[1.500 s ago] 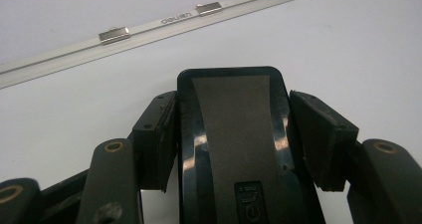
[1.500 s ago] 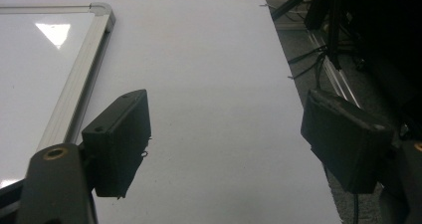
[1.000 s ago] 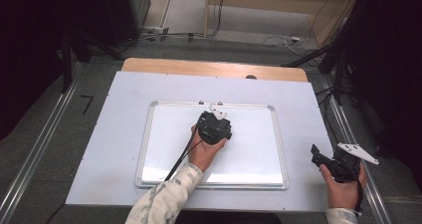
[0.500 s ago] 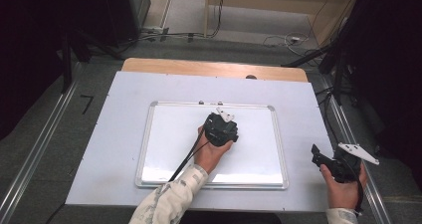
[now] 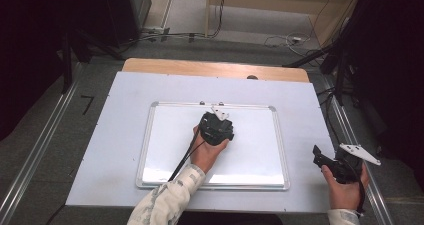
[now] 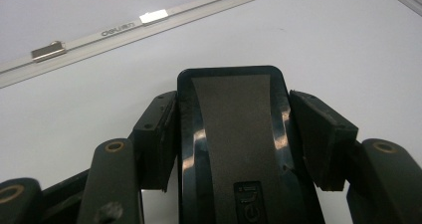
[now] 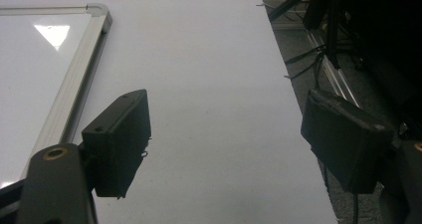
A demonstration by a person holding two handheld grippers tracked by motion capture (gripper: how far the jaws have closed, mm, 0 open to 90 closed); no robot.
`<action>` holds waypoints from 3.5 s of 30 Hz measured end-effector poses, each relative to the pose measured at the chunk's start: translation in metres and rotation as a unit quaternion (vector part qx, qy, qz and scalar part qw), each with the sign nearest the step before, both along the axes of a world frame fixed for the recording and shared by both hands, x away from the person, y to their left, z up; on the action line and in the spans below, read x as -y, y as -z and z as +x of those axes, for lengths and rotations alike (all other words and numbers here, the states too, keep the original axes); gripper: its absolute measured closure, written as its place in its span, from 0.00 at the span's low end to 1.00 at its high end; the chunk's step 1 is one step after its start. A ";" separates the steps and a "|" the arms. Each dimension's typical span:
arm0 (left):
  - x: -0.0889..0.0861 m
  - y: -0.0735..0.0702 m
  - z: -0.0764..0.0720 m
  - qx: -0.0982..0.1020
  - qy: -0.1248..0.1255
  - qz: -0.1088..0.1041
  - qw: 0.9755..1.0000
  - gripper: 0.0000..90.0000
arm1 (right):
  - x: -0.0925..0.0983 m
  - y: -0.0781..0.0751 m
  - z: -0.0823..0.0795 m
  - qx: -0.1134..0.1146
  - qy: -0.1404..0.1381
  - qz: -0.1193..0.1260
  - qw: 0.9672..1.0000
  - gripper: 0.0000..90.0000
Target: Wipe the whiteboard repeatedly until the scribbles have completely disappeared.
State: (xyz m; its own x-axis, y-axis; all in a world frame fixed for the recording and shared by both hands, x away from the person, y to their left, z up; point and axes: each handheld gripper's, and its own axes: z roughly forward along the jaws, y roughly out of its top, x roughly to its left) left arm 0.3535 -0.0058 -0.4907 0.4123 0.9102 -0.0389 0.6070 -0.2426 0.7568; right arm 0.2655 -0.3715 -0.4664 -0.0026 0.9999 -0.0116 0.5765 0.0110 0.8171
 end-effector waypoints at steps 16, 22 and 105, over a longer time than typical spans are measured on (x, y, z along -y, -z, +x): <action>-0.041 0.001 0.000 0.001 -0.039 -0.008 0.999 0.44 | 0.000 0.000 0.000 -0.002 0.003 0.000 1.000 0.21; -0.059 0.001 -0.002 0.000 -0.052 -0.009 0.999 0.44 | 0.000 0.000 -0.001 -0.002 0.003 0.000 1.000 0.21; -0.030 -0.018 -0.038 0.003 -0.021 -0.051 0.998 0.44 | -0.003 0.002 0.004 -0.003 -0.001 -0.004 1.000 0.21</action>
State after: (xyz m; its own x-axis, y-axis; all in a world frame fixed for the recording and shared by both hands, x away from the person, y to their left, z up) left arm 0.3153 0.0241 -0.4723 0.3751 0.9178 -0.1303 0.6097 -0.1384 0.7804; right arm 0.2695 -0.3681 -0.4682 -0.0053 0.9998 -0.0188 0.5815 0.0184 0.8134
